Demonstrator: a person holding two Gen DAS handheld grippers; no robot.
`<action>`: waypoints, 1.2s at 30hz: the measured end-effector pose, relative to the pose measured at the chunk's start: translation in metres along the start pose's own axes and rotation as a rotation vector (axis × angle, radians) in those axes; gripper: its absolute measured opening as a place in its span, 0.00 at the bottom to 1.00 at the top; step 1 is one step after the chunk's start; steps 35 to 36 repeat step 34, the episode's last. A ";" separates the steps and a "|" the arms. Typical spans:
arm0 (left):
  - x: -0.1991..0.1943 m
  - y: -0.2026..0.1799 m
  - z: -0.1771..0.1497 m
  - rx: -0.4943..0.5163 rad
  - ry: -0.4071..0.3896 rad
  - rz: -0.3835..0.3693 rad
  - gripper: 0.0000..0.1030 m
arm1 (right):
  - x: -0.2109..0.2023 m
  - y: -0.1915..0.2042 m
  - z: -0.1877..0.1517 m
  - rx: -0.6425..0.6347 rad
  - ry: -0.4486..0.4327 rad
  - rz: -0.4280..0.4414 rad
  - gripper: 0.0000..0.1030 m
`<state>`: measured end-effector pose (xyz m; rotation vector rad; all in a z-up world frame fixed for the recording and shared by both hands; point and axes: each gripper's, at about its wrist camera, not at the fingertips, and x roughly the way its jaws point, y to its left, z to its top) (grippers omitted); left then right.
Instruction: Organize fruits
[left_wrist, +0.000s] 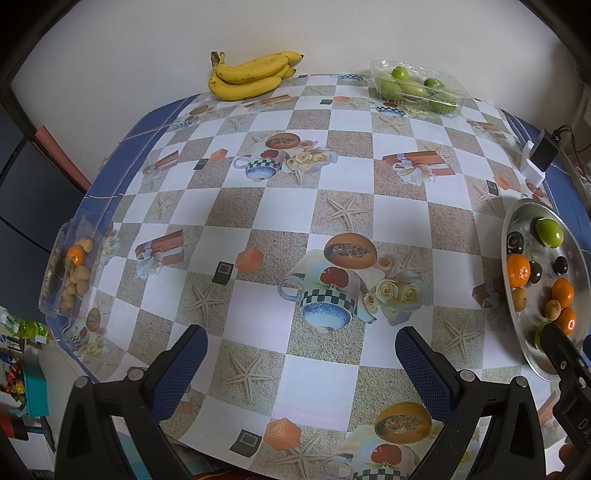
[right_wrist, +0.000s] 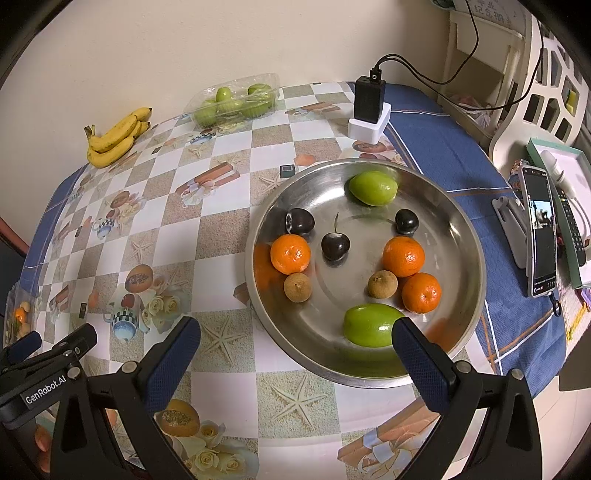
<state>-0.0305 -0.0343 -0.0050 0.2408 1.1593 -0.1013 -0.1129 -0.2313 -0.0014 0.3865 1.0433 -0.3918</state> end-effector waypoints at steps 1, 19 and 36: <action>0.000 0.000 0.000 0.000 0.000 0.000 1.00 | 0.000 0.000 0.000 -0.001 0.000 0.000 1.00; 0.000 0.000 0.000 -0.003 -0.001 0.001 1.00 | 0.000 0.001 0.000 -0.002 0.001 -0.002 1.00; -0.004 -0.002 -0.001 -0.023 -0.017 -0.004 1.00 | 0.002 0.002 -0.001 -0.006 0.004 -0.002 1.00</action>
